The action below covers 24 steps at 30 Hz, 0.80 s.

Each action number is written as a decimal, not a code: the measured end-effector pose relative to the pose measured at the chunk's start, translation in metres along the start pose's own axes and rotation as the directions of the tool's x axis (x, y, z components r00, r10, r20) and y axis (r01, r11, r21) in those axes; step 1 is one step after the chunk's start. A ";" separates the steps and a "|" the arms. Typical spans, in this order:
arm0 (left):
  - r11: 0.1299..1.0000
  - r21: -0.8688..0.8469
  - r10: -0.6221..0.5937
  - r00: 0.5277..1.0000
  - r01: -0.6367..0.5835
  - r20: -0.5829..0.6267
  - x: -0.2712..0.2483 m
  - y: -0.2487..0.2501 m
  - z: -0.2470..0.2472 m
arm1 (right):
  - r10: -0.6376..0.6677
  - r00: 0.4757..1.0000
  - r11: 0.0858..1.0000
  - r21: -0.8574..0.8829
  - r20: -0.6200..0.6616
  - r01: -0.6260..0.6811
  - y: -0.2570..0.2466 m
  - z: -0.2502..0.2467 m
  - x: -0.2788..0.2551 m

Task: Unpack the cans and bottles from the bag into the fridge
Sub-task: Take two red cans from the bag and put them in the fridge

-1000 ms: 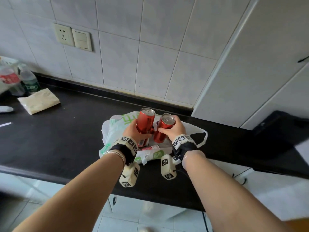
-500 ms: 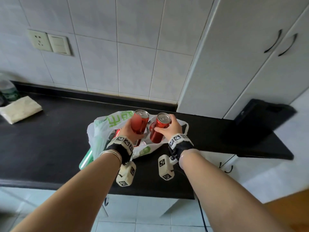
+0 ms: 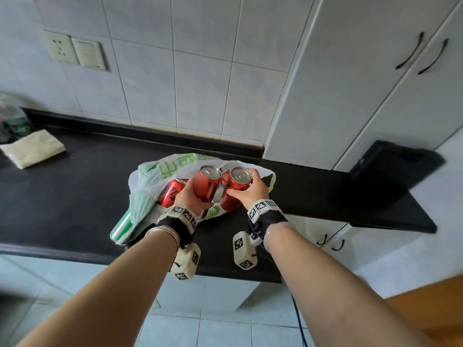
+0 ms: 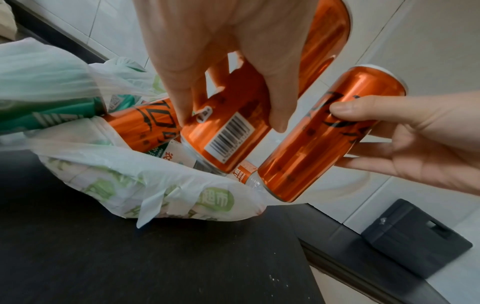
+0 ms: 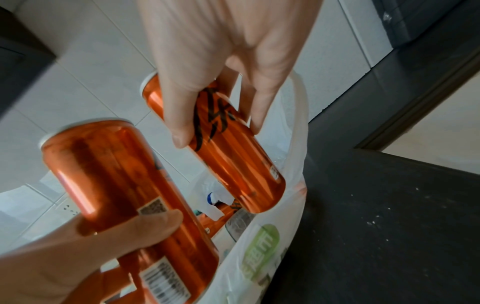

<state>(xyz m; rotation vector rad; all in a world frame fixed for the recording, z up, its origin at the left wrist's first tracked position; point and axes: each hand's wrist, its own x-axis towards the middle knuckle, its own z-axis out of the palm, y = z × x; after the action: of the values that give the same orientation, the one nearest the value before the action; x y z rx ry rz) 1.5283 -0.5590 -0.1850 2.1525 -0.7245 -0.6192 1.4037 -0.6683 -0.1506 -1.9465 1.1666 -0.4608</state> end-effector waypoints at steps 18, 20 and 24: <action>0.963 -0.011 0.260 0.923 -0.268 0.284 -0.086 0.073 0.083 | 0.117 0.960 0.993 0.032 -0.254 -0.113 0.079 -0.100 -0.110; 0.952 -0.018 0.288 0.879 -0.304 0.381 -0.094 0.085 0.105 | 0.191 0.929 0.982 0.058 -0.318 -0.182 0.093 -0.117 -0.128; 0.907 -0.068 0.378 0.732 -0.416 0.567 -0.124 0.108 0.148 | 0.327 0.836 0.945 0.125 -0.442 -0.304 0.121 -0.148 -0.175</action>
<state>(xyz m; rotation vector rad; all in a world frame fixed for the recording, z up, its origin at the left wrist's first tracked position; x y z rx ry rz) 1.3143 -0.6108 -0.1634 1.7664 -1.5062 -1.0266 1.1506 -0.6155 -0.1398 -1.5959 1.7260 -0.7884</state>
